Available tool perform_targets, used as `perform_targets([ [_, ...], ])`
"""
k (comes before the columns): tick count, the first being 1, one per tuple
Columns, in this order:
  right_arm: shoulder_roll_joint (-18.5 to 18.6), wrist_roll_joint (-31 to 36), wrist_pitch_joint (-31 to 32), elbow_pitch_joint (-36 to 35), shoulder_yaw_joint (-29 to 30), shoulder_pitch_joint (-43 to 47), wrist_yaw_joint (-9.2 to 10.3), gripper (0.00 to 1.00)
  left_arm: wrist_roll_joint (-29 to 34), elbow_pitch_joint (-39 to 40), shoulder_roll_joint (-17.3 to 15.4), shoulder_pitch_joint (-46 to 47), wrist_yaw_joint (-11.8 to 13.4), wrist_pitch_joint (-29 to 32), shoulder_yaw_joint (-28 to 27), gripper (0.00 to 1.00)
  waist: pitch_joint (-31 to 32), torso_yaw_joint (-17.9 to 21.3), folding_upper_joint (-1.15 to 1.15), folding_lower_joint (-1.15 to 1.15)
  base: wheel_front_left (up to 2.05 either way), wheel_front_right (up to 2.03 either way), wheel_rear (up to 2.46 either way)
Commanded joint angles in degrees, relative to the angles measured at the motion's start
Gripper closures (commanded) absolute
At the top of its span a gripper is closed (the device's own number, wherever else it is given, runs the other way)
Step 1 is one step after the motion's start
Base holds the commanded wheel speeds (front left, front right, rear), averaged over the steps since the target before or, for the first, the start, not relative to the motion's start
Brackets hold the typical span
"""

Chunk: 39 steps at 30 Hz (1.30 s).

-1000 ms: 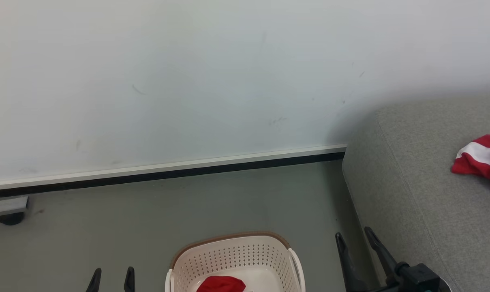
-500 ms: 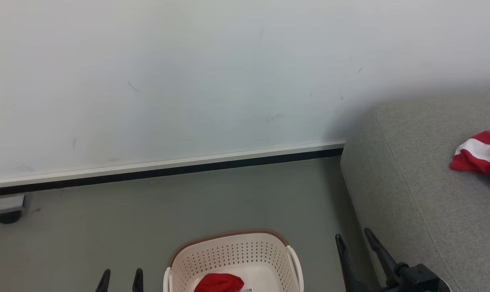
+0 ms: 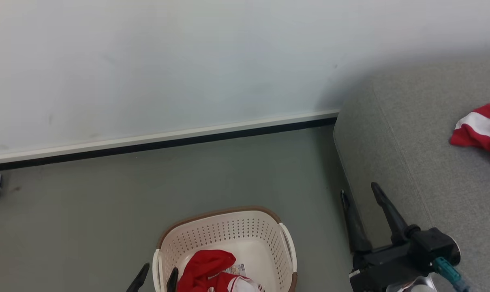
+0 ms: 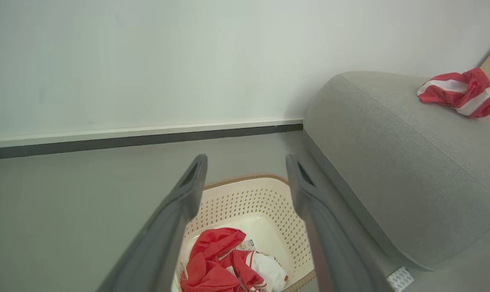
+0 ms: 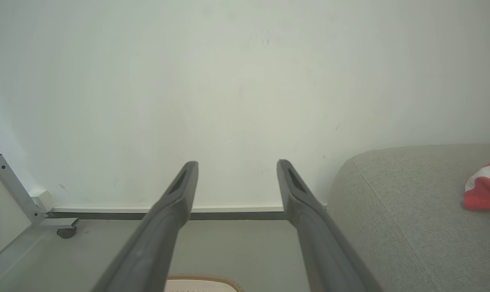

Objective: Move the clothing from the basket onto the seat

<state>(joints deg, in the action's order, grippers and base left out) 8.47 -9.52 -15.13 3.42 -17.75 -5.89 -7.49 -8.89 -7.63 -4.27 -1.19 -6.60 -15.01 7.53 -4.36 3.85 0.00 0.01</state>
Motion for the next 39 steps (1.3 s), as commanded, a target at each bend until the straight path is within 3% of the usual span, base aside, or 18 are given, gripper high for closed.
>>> perform_targets([
  [1,0.14,0.25,-0.03,-0.56,0.18,-1.17,-0.01,0.00,-0.14,-1.37,-0.89,1.72,-0.34,-0.21,0.78,0.00,-3.99,1.24,0.00,-0.01,0.00,0.00,0.00],
  [7,0.58,1.06,-0.04,-3.18,0.15,-5.41,-0.01,0.00,1.99,-9.23,-3.38,9.80,-0.76,-0.21,5.59,0.00,-10.16,2.10,0.00,-0.01,0.00,0.00,0.00],
  [13,0.81,1.76,-0.04,-5.78,0.35,-10.44,-0.01,0.00,1.73,-18.90,-5.48,20.39,-0.85,1.36,13.94,0.00,-17.36,3.18,0.00,-0.01,0.00,0.00,0.00],
  [23,-0.09,2.52,-0.03,-8.66,-0.58,-16.79,-0.01,0.00,-2.14,-32.08,-7.91,36.11,-0.87,3.25,27.93,0.00,-27.02,5.71,0.00,-0.01,0.00,0.00,0.00],
  [27,-1.36,2.66,-0.04,-10.01,-1.71,-19.50,-0.01,0.00,-4.94,-37.66,-9.25,43.04,-0.88,6.38,35.13,0.00,-32.11,7.89,0.00,-0.01,0.00,0.00,0.00],
  [39,-3.39,5.19,-0.04,-13.45,-4.80,-26.27,-0.01,0.00,-12.46,-46.35,-12.12,55.61,-0.88,14.54,48.55,0.00,-42.88,12.75,0.00,-0.01,0.00,0.00,0.00],
])
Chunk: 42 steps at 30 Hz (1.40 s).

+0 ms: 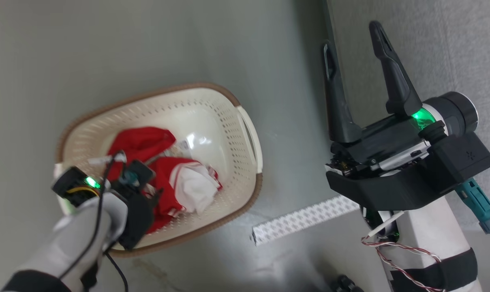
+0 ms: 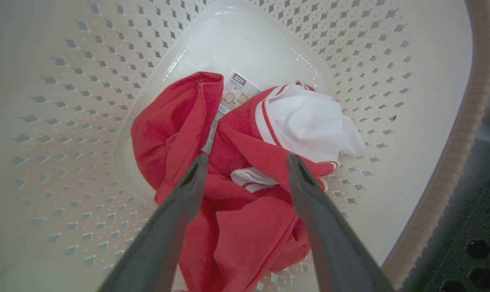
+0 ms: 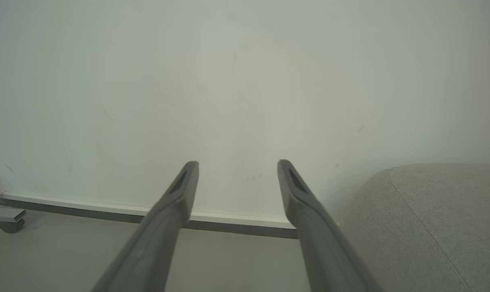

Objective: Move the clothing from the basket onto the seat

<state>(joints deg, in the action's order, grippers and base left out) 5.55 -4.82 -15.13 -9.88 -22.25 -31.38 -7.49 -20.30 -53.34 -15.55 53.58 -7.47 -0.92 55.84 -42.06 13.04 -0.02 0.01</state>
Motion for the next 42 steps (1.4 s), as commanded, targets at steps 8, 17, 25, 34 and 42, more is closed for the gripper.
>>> perform_targets([
  [8,-1.10,0.72,-0.04,-0.13,-2.26,-3.25,-0.01,0.00,-4.89,-5.27,-0.01,6.16,-0.02,4.10,3.25,0.00,-9.48,4.29,0.02,-0.01,0.00,0.00,0.00],
  [17,-1.56,0.79,-0.04,-0.85,-3.25,-5.74,-0.01,0.00,-6.62,-11.40,2.27,9.00,1.06,6.80,4.23,0.00,-13.19,5.00,0.02,-0.01,0.00,0.00,0.00],
  [25,-1.96,0.35,-0.04,-0.85,-3.35,-5.79,-0.01,0.00,-6.33,-14.91,3.68,9.73,1.40,6.88,5.18,0.33,-14.22,5.36,0.02,-0.01,0.00,0.00,0.00],
  [34,-2.30,-0.09,-0.04,-0.23,-3.06,-5.54,-0.01,0.00,-7.70,-16.03,4.07,10.44,0.93,2.18,4.92,1.00,-13.66,5.16,0.02,-0.01,0.00,0.00,0.00],
  [42,-1.96,0.43,-0.04,0.28,-2.21,-4.70,-0.01,0.00,-9.08,-15.08,4.19,9.40,1.96,-6.96,3.21,1.00,-10.84,2.78,0.02,-0.01,0.00,0.00,0.00],
])
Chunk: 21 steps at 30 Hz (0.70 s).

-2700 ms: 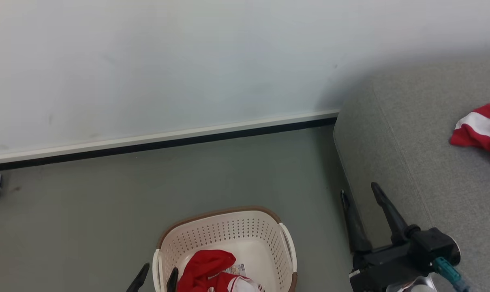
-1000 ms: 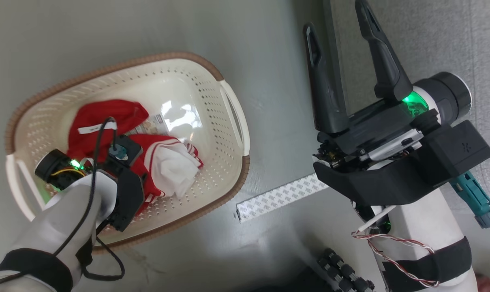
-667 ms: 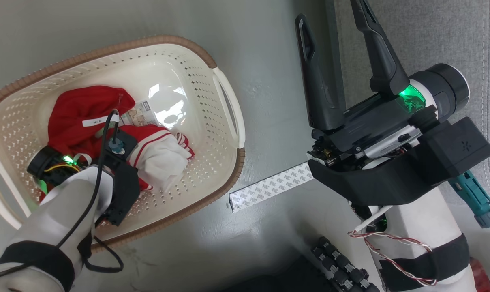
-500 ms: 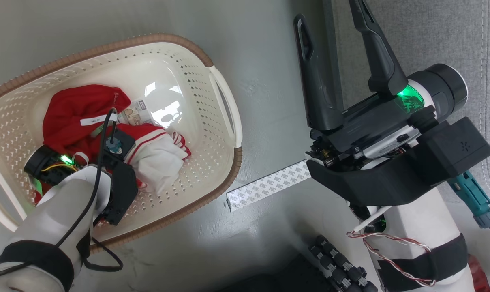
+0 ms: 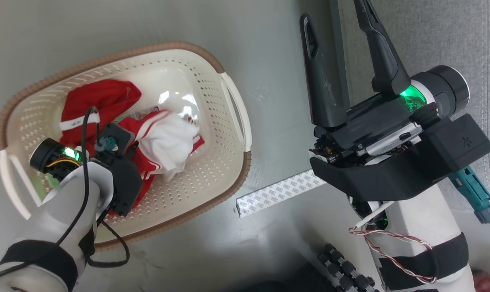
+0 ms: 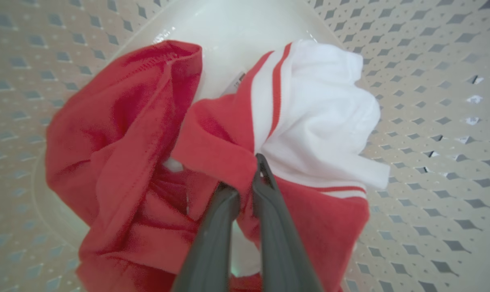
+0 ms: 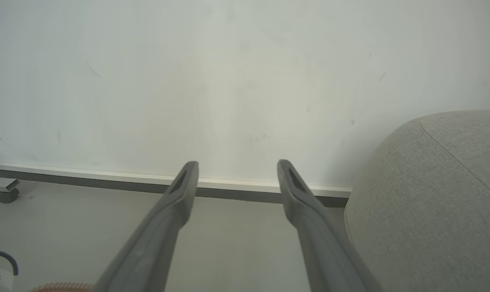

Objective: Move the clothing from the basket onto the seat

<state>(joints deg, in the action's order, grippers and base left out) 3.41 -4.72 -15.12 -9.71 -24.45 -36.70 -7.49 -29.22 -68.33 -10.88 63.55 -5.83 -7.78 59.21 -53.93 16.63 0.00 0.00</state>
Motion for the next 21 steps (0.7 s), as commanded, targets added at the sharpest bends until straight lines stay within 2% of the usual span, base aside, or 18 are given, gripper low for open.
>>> perform_targets([
  [1,0.32,0.34,-0.05,0.32,0.03,0.77,-0.01,0.00,-0.08,0.20,-0.57,-0.95,0.45,-1.73,-0.17,1.00,1.58,-1.13,0.00,0.00,0.00,0.00,0.00],
  [5,0.94,0.17,-0.05,0.92,-0.10,1.06,-0.01,0.00,-0.74,1.35,-0.82,-2.62,0.92,-5.64,-0.79,1.00,4.27,-2.63,0.00,0.00,0.00,0.00,0.00],
  [10,1.90,-0.08,-0.04,2.13,-0.29,2.36,-0.01,0.00,-2.14,5.34,-1.11,-5.93,2.57,-7.39,-3.00,1.00,9.18,-4.41,0.00,0.00,0.00,0.00,0.00],
  [14,2.80,-0.56,-0.05,3.16,-0.24,4.03,-0.01,0.00,-1.31,13.21,-2.42,-9.84,4.84,-7.44,-5.97,1.00,13.72,-5.74,0.00,0.00,0.00,0.00,0.00],
  [21,4.75,-1.52,-0.05,6.53,0.36,9.21,-0.01,0.00,0.39,26.13,-3.98,-18.87,6.95,-7.47,-11.73,1.00,22.81,-8.58,0.00,0.00,0.00,0.00,0.00],
])
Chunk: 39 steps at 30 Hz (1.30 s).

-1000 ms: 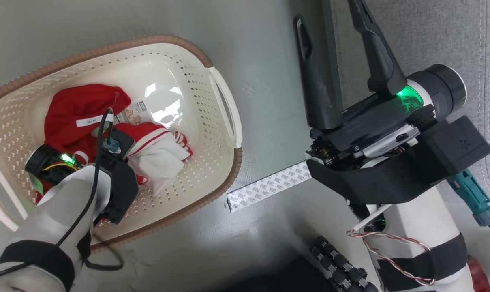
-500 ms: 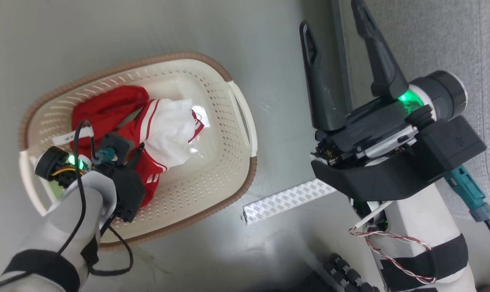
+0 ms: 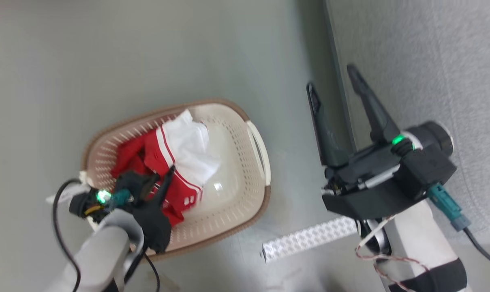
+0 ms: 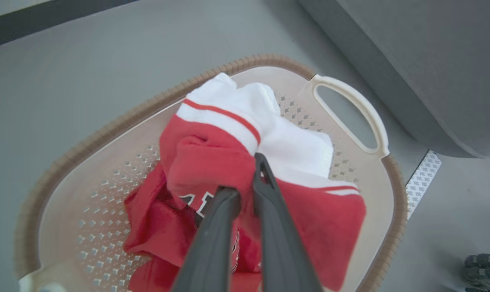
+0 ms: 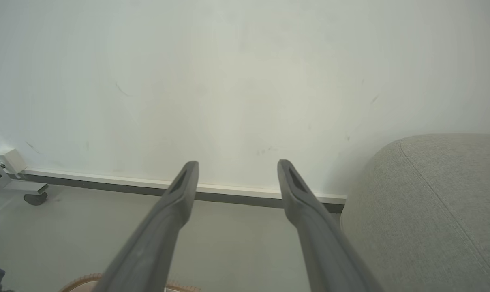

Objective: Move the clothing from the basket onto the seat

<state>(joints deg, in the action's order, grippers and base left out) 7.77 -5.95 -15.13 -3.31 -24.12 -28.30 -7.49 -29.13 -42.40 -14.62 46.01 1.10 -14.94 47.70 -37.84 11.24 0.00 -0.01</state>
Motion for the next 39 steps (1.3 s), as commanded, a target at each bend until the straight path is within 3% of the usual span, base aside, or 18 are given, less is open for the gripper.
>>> perform_targets([
  [1,0.53,-0.48,-0.04,0.43,0.03,1.59,-0.01,0.00,0.45,1.82,-0.49,-2.74,0.41,-0.32,-1.21,1.00,7.98,-3.37,0.00,0.01,0.00,0.00,0.00],
  [21,1.85,-2.82,-0.03,5.02,-0.02,14.05,-0.01,0.00,5.44,26.98,-2.24,-24.62,4.06,-0.33,-19.19,1.00,27.91,-4.24,0.00,0.01,0.00,0.00,0.00],
  [39,1.57,-4.37,-0.03,7.11,-0.22,22.31,-0.01,0.00,7.35,39.04,-3.77,-31.45,4.43,-0.31,-24.66,1.00,40.26,-2.25,0.00,0.01,0.00,0.00,0.00],
])
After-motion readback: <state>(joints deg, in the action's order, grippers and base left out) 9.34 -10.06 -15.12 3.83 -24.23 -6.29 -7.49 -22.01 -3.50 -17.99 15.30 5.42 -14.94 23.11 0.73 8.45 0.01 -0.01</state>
